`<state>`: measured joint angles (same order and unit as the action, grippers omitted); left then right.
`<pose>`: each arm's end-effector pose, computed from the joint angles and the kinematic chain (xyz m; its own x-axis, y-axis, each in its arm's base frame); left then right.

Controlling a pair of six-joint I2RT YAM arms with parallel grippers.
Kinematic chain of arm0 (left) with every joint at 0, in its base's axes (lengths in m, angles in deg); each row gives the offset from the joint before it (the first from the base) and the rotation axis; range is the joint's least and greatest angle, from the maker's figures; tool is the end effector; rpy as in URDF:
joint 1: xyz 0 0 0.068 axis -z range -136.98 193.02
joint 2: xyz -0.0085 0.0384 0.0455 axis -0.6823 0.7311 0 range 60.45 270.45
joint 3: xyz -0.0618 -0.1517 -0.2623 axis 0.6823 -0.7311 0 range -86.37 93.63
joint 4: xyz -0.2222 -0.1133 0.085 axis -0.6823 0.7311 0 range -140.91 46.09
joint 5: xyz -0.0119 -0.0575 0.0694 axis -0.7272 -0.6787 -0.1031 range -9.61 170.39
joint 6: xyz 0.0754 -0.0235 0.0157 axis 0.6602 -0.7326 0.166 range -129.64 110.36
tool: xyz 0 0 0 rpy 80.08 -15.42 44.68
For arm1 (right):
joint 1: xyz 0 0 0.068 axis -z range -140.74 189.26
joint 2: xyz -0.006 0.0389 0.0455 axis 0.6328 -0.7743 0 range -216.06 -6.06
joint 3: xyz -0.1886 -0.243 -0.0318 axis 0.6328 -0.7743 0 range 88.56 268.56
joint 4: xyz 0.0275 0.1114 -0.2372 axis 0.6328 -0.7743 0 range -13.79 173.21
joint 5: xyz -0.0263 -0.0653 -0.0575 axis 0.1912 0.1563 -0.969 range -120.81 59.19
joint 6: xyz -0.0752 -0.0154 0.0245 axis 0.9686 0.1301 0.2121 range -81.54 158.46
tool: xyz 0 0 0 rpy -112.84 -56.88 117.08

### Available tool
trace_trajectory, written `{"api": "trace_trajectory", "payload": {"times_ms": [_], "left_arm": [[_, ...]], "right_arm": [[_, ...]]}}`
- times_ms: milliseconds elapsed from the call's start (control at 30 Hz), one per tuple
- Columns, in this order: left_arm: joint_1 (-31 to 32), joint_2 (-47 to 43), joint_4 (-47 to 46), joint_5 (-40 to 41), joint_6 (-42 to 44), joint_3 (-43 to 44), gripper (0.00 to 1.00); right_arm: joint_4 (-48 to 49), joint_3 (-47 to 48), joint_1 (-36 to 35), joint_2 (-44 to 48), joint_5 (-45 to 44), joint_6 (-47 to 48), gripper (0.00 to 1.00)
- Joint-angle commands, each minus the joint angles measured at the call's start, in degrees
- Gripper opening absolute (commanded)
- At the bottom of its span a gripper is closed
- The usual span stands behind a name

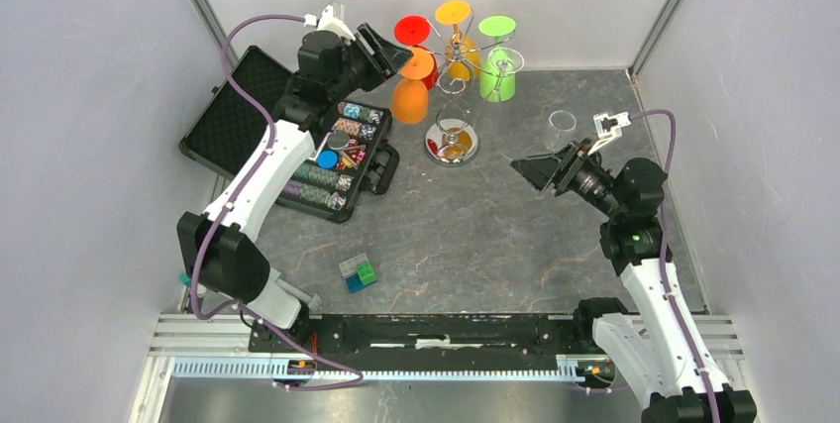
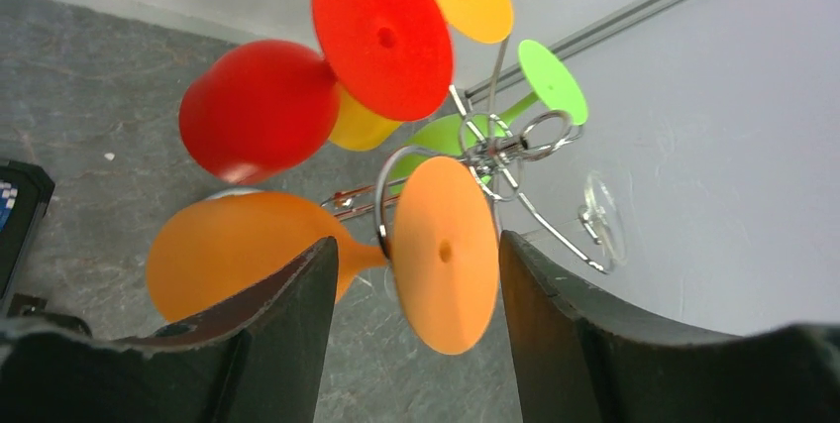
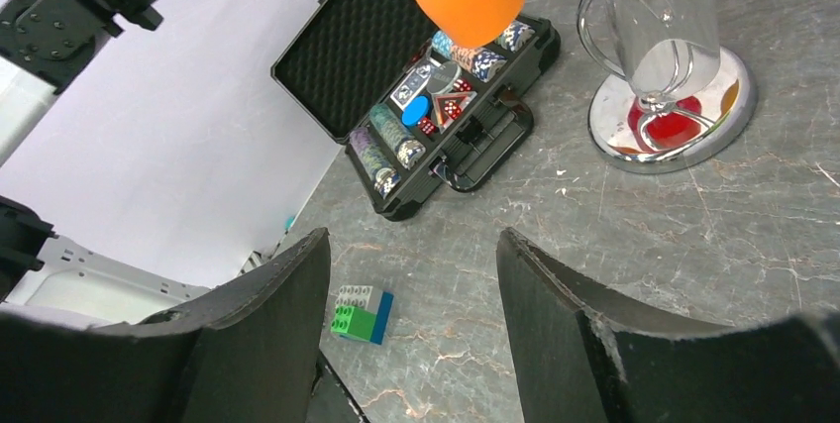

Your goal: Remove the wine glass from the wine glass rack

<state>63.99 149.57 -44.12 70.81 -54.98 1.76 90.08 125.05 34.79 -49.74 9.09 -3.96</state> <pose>0.3738 -0.1557 0.4515 -0.4492 -0.5789 -0.6805 0.2664 0.6402 -0.7205 0.1780 0.0588 0.3496 -0.4756 0.4818 -0.7359 -0.5126 0.5281 0.6770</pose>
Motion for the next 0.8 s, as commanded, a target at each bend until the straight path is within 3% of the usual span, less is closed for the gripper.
{"api": "trace_trajectory", "payload": {"times_ms": [0,267,367,400,767], "left_arm": [[-0.23,1.13,1.0,-1.21,-0.92,1.03,0.64],[-0.25,0.16,-0.52,-3.79,-2.36,-1.08,0.35],[-0.23,-1.38,-2.31,-3.63,-3.01,-2.51,0.06],[-0.25,-2.01,-3.0,-3.43,-3.48,-2.98,0.02],[-0.24,-5.5,-6.61,0.04,-7.6,-4.38,0.02]], "right_arm": [[1.36,-0.52,-0.1,2.27,-1.62,-0.75,0.67],[-1.34,0.58,-0.1,3.25,-3.85,0.78,0.66],[-1.34,0.43,-0.08,3.63,-4.55,0.86,0.66],[-1.74,0.42,-0.06,3.83,-5.09,1.03,0.66],[-4.51,0.98,-0.14,4.65,-9.5,3.0,0.65]]}}
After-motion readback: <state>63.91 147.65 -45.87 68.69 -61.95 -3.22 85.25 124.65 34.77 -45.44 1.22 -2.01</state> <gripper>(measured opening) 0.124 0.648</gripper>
